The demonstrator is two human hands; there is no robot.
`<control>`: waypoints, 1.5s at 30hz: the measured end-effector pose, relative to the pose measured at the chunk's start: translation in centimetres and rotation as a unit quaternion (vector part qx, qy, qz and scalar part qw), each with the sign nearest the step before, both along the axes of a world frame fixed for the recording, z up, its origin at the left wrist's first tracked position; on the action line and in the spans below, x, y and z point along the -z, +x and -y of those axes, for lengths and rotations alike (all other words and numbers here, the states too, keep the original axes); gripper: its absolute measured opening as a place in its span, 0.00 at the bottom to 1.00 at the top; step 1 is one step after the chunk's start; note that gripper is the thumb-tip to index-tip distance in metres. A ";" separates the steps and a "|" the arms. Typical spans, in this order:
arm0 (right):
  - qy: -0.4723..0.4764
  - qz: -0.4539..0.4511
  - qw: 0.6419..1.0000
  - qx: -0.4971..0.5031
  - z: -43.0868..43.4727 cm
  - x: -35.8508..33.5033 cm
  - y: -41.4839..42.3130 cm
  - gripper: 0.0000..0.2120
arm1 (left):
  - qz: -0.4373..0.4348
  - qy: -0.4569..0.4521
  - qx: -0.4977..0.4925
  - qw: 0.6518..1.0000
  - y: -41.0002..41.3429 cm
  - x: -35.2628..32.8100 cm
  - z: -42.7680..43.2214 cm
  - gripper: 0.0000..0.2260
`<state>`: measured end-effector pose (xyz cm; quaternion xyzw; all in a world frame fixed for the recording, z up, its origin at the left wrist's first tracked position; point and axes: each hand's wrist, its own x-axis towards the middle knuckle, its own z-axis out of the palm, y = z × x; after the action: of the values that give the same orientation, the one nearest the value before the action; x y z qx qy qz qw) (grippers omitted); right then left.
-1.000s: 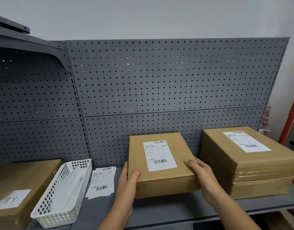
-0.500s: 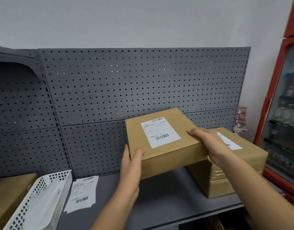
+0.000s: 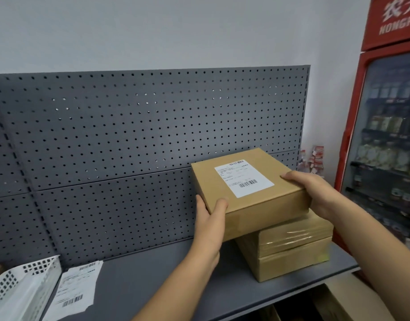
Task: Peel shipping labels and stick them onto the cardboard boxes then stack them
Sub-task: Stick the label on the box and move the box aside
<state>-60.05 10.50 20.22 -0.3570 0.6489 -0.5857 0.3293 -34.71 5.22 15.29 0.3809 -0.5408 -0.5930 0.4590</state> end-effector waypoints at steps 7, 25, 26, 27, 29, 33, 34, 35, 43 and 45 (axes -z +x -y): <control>0.025 -0.005 1.000 0.014 0.5 0.1 -5.3 0.17 | 0.002 0.029 0.021 0.999 -4.9 0.5 0.4 0.41; 0.046 0.050 0.997 0.035 0.0 1.6 -9.5 0.19 | 0.075 0.001 0.057 0.996 -9.0 1.1 1.8 0.48; 0.045 0.054 0.997 0.039 0.0 1.8 -9.7 0.19 | 0.087 -0.006 0.064 0.994 -8.9 1.1 1.9 0.49; 0.046 0.057 0.996 0.041 0.0 1.8 -9.8 0.18 | 0.097 -0.011 0.069 0.993 -9.0 1.1 2.2 0.50; 0.051 0.056 0.996 0.045 0.0 1.9 -9.9 0.19 | 0.110 -0.018 0.074 0.991 -9.0 1.2 2.6 0.50; 0.049 0.060 0.996 0.043 0.1 1.7 -9.5 0.16 | 0.115 -0.013 0.091 0.989 -8.9 0.8 2.2 0.52; 0.047 0.060 0.996 0.045 0.1 1.7 -9.3 0.15 | 0.115 -0.012 0.091 0.989 -8.9 0.9 2.2 0.53; 0.045 0.058 0.996 0.048 0.0 1.7 -9.2 0.15 | 0.115 -0.010 0.091 0.989 -8.9 0.9 2.2 0.52; -0.071 -0.037 0.985 0.150 0.0 3.2 -8.6 0.10 | 0.118 -0.001 0.115 0.986 -7.7 0.7 2.7 0.49; -0.096 -0.117 0.976 0.158 -0.4 2.9 -8.4 0.06 | 0.120 -0.004 0.117 0.986 -7.5 0.6 3.1 0.49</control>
<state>-68.46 10.89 17.29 -0.3456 0.6722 -0.6439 0.1189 -42.24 2.14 14.70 0.3813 -0.6350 -0.5910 0.3195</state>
